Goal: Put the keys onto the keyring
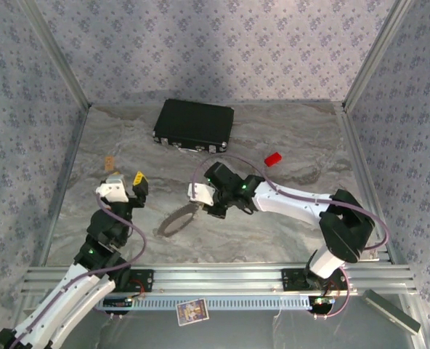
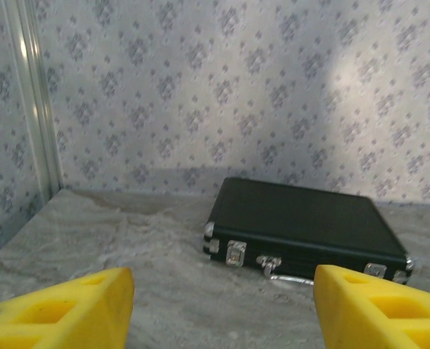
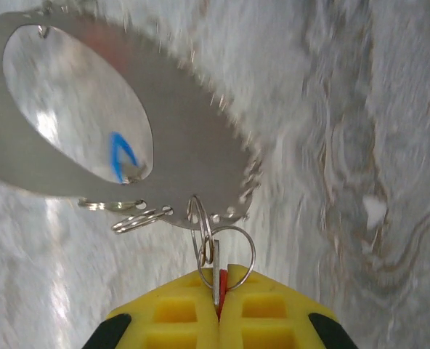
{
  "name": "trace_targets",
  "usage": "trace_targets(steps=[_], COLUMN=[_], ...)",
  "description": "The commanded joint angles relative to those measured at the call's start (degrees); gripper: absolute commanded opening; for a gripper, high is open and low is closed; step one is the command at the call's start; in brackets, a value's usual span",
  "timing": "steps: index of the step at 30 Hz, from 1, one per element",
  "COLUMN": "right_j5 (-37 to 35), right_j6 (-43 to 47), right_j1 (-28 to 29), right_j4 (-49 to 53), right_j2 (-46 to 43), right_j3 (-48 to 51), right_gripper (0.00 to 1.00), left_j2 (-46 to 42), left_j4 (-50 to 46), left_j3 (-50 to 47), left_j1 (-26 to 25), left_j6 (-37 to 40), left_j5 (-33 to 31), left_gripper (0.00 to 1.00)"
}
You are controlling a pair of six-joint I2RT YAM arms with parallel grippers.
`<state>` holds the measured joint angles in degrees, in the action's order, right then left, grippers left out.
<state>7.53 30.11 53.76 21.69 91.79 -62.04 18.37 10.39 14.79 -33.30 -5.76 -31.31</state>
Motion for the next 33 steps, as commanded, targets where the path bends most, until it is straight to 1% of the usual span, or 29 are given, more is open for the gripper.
trace_targets(steps=[1,3,7,8,11,12,14,16,17,19,21,22,24,26,28,30,32,33], right_j5=[-8.14,-11.0,-15.14,-15.75,-17.82,-19.22,-18.98,-16.34,-14.26,-9.47,-5.15,-3.49,-2.25,-3.22,-5.36,-7.16,-7.49,-7.08], right_j6=[4.43,4.44,4.65,4.57,4.9,5.2,5.44,5.11,4.55,3.19,0.69,-1.76,-6.31,-9.86,-12.38,-14.03,-16.12,-19.72], right_j1=[-0.71,-0.92,-1.2,-1.37,-2.28,-2.91,-4.65,-6.43,-7.77,-11.62,-16.33,-19.18,-25.03,-30.89,-37.09,-42.04,-47.38,-49.91], right_j4=[6.38,7.18,7.28,6.95,6.54,6.24,5.7,4.32,3.26,-2.27,-10.82,-16.68,-27.67,-36.92,-43.54,-47.56,-53.61,-57.72], right_j2=[1.11,1.2,1.11,0.96,0.11,-0.6,-2.57,-5.81,-7.99,-13.81,-20.1,-22.94,-28.05,-30.62,-30.48,-28.23,-23.52,-20.7], right_j3=[1.56,2.79,5.76,6.52,8.63,9.51,10.74,12.16,13.27,16.13,20.22,23.06,28.36,32.43,35.4,37.1,39.49,40.59], right_gripper=[0.0,0.0,0.08,0.11,0.32,0.36,0.4,0.42,0.44,0.47,0.51,0.57,0.59,0.61,0.61,0.61,0.61,0.61], left_j2=[2.16,4.18,8.21,9.35,12.79,14.01,16.57,18.59,19.93,22.58,25.29,26.78,29.11,30.74,32.46,34.32,37.03,39.06], left_j4=[0.26,1.2,2.23,2.33,2.78,2.96,3.01,4.04,4.75,6.27,7.27,7.49,7.7,8.89,11.54,14.3,17.32,19.2], left_j3=[-0.47,-0.7,-0.38,-0.07,0.33,0.48,0.92,1.03,1.2,1.45,1.93,2.34,3.31,3.67,3.37,2.84,2.49,2.31], left_j1=[1.19,1.8,2.22,2.27,3.25,4.06,5.79,7.41,8.15,9.48,10.55,10.94,11.72,12.95,14.91,17.52,20.01,21.17], left_j6=[-2.6,-1.88,-0.25,0.27,1.27,0.97,0.02,-0.26,-0.22,0.19,1.65,2.78,4.68,7.12,7.75,7.31,6.87,6.8], left_j5=[0.61,2.36,5.57,5.57,4.92,4.58,4.89,6.06,6.43,7.78,10.18,10.59,10.22,10.19,9.72,10.2,10.58,10.81], left_gripper=[0.66,0.66,0.68,0.67,0.67,0.68,0.68,0.7,0.74,0.83,0.88,0.89,0.91,0.92,0.92,0.92,0.92,0.92])
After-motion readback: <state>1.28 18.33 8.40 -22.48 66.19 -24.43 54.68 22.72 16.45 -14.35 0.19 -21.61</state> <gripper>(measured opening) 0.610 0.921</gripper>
